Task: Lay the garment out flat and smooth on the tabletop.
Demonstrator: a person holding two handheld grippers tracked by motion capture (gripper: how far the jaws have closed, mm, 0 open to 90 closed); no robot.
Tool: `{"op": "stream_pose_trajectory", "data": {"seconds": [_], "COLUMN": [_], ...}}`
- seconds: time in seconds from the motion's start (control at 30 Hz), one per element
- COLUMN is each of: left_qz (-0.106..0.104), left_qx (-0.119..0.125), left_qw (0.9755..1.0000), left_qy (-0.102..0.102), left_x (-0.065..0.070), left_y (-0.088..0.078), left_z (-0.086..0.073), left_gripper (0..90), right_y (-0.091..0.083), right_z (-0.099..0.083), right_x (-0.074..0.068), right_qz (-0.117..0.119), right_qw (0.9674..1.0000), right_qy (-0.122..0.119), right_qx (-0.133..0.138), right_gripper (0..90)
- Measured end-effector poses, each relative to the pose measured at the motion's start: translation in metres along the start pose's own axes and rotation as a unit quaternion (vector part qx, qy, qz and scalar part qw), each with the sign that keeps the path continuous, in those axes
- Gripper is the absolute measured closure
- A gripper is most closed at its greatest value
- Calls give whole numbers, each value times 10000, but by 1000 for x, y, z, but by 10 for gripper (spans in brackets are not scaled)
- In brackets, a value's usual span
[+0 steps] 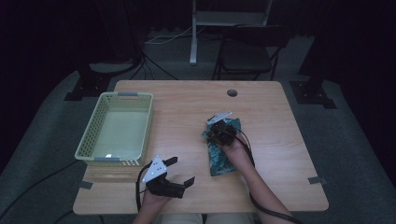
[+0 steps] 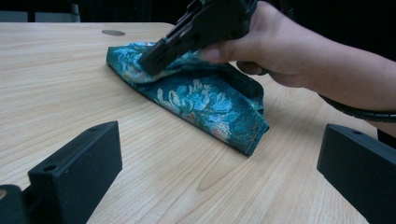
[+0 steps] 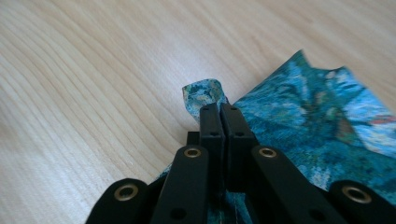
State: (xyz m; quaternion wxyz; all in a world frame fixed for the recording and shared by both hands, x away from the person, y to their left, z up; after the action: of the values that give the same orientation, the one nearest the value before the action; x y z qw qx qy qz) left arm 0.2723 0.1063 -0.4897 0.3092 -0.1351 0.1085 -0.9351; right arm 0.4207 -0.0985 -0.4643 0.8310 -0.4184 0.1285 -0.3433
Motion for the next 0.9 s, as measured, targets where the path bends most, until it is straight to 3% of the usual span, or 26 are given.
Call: {"op": "stream_pose_trajectory", "data": {"seconds": [0.17,0.43,0.73,0.9], "left_qz": [7,7,24,8], "left_qx": [-4,-1,-4,-28], "left_qw": [10000,10000,10000,10000], "left_qy": [-5,-25,-23,-33], "left_x": [0,0,0,0], "left_y": [0,0,0,0], "left_z": [0,0,0,0], "left_gripper": [5,5,5,5], "right_y": [-21,-52,-78,-87], "right_z": [-2,-20,-50,-70], "right_x": [11,35,67,87], "right_qz": [-39,-300,-797,-946], "right_qw": [9991,9960,9872,9811], "right_qy": [250,598,1114,1467], "right_qx": [345,587,819,831], "right_gripper": [883,882,882,877]}}
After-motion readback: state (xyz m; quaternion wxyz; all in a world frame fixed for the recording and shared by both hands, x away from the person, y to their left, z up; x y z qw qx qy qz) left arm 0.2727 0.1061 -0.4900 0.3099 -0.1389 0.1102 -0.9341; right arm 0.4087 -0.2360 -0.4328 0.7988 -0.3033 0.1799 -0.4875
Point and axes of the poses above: each handheld gripper's, and its own axes: y roughly forward along the jaws, z roughly out of its top, x roughly to its right, the point moved 3 cm from there along y, roughly forward along the jaws, and after that the axes turned 2 degrees about -x, right-handed, at the moved point
